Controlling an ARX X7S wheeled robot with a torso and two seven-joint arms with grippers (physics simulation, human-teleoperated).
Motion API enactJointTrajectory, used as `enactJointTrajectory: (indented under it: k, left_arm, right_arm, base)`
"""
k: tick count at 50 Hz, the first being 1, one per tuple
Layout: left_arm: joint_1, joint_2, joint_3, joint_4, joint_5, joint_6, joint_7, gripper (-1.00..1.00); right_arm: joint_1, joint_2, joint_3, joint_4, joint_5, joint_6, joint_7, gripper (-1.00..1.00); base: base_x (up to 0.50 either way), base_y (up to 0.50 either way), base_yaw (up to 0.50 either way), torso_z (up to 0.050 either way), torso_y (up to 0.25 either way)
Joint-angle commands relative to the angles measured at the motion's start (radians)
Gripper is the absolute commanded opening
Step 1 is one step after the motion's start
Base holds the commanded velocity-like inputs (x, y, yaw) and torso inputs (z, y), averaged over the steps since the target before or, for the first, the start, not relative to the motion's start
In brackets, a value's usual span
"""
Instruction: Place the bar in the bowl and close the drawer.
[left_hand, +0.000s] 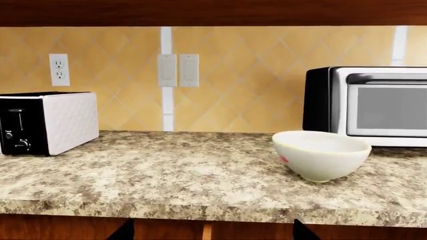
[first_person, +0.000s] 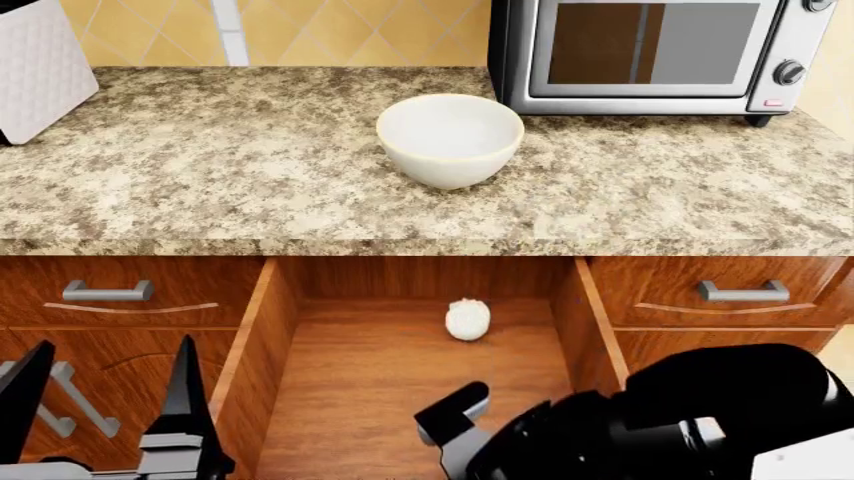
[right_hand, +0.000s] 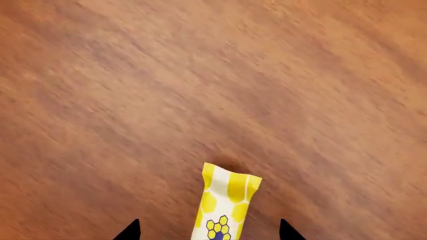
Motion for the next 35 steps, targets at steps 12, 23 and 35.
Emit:
enactJointTrajectory:
  k: [12, 23, 35]
  left_arm:
    - [0.005, 0.005, -0.002, -0.009, -0.001, 0.004, 0.004, 1.00]
    - [0.007, 0.003, -0.004, -0.011, -0.002, 0.008, 0.004, 1.00]
    - [0.010, 0.001, -0.006, -0.011, -0.001, 0.010, 0.002, 1.00]
  right_arm:
    - [-0.080, -0.032, -0.008, 0.096, -0.005, 0.026, -0.030, 1.00]
    - [-0.082, -0.029, -0.003, 0.086, -0.018, 0.030, -0.023, -1.00]
    - [-0.068, -0.011, 0.009, 0.057, -0.030, 0.021, 0.004, -1.00]
  base:
    - [0.00, 0.00, 0.00, 0.000, 0.000]
    - [0.00, 0.00, 0.00, 0.000, 0.000]
    - [0.00, 0.00, 0.00, 0.000, 0.000]
